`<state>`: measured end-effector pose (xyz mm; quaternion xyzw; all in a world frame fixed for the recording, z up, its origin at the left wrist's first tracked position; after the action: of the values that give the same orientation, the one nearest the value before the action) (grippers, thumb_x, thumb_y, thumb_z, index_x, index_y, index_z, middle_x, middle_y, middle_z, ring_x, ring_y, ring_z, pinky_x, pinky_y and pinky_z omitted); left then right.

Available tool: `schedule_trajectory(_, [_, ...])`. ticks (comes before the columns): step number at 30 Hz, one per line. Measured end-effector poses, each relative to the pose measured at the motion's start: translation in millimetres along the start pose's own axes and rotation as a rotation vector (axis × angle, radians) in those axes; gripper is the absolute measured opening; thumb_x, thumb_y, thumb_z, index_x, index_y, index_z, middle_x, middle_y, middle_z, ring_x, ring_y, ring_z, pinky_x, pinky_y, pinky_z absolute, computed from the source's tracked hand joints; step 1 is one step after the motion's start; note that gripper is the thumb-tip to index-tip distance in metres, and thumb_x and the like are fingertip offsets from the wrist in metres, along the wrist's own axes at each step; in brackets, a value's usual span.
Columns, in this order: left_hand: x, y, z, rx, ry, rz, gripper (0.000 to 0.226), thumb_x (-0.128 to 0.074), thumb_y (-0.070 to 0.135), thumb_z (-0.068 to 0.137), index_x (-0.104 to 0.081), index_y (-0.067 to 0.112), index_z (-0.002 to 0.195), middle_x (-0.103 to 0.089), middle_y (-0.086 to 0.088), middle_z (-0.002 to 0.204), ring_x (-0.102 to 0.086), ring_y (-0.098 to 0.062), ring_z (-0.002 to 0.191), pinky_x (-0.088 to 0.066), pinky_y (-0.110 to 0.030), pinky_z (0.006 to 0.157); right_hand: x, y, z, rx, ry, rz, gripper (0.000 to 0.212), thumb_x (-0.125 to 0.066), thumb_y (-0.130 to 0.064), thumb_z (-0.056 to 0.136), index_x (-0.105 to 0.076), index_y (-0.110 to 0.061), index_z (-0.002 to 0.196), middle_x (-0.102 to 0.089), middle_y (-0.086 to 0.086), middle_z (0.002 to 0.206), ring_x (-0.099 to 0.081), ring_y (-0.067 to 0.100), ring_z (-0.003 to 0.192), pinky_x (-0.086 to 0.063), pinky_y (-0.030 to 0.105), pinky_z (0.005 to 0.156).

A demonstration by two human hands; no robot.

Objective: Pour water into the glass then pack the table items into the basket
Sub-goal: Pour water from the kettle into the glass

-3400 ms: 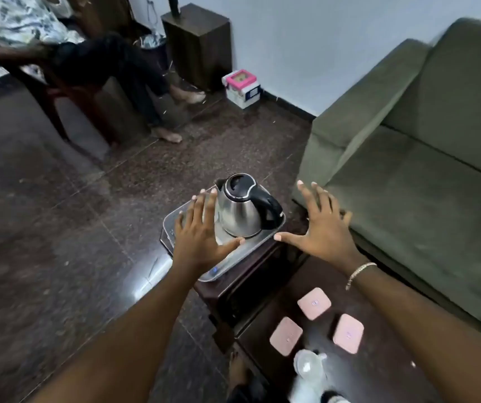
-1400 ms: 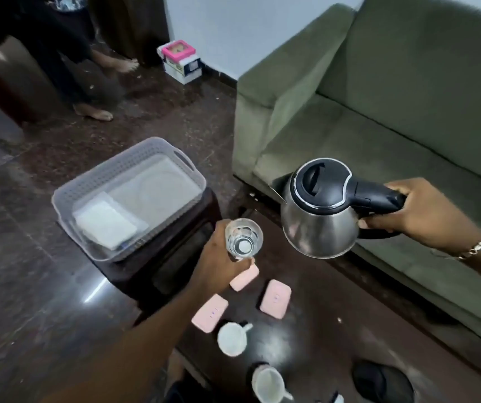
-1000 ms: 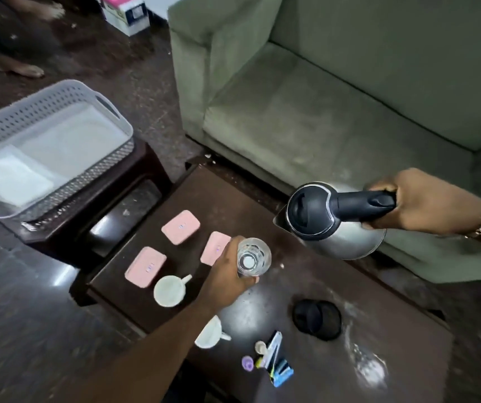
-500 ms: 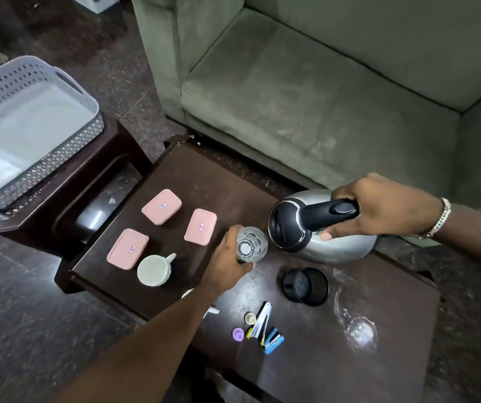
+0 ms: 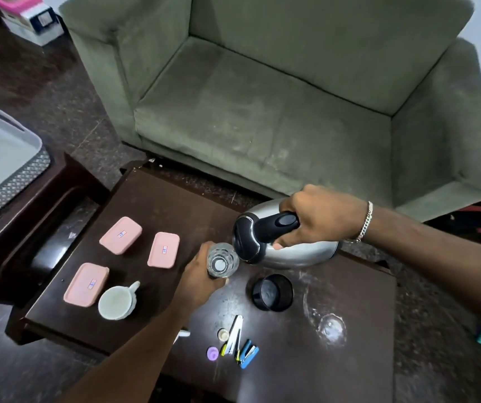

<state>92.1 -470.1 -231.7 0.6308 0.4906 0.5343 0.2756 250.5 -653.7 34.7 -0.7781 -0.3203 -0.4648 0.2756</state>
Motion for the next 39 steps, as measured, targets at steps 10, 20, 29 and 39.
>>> schedule_trajectory(10, [-0.1,-6.1,0.8,-0.007,-0.012,-0.016,0.084,-0.088,0.016,0.066,-0.045,0.054,0.127,-0.071,0.020,0.112,-0.069,-0.001,0.103,-0.058,-0.028,0.088,27.5,1.9,-12.4,0.020,0.016,-0.088,0.055,-0.070,-0.075,0.070,-0.039,-0.031,0.060,-0.042,-0.011,0.048,-0.039,0.003,0.042,-0.028,0.025,0.043])
schedule_trajectory(20, [-1.8,-3.2,-0.4,-0.012,0.004,-0.027,0.074,-0.088,0.018,0.071,-0.050,0.041,0.130,-0.072,0.016,0.112,-0.069,-0.003,0.105,-0.055,-0.025,0.088,59.4,6.9,-27.5,0.014,0.053,-0.185,0.058,-0.069,-0.076,0.070,-0.037,-0.029,0.058,-0.039,-0.009,0.046,-0.035,0.004,0.040,-0.021,0.024,0.041])
schedule_trajectory(29, [-2.6,-1.3,0.0,0.013,-0.016,-0.012,0.075,-0.088,0.028,0.070,-0.048,0.045,0.130,-0.072,0.024,0.108,-0.071,0.001,0.096,-0.055,-0.019,0.078,62.5,5.0,-37.6,-0.003,0.031,-0.242,0.061,-0.069,-0.073,0.071,-0.034,-0.025,0.061,-0.034,-0.009,0.052,-0.030,0.008,0.043,-0.024,0.026,0.044])
schedule_trajectory(39, [-0.2,4.0,-2.2,0.010,-0.051,-0.038,0.073,-0.090,0.025,0.070,-0.053,0.047,0.129,-0.076,0.014,0.105,-0.073,-0.003,0.097,-0.058,-0.034,0.087,62.5,-1.1,-49.5,-0.028,0.004,-0.247,0.052,-0.068,-0.070,0.071,-0.044,-0.024,0.067,-0.035,-0.008,0.056,-0.038,0.024,0.051,-0.034,0.029,0.053])
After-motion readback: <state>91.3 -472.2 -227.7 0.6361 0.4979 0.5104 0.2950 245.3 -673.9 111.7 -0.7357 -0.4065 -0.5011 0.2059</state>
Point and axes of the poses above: each hand's wrist, its own z-axis towards the middle knuckle, its own x-axis out of the back of the hand, y = z × x, the point moved 1 cm from there along z, towards the middle knuckle
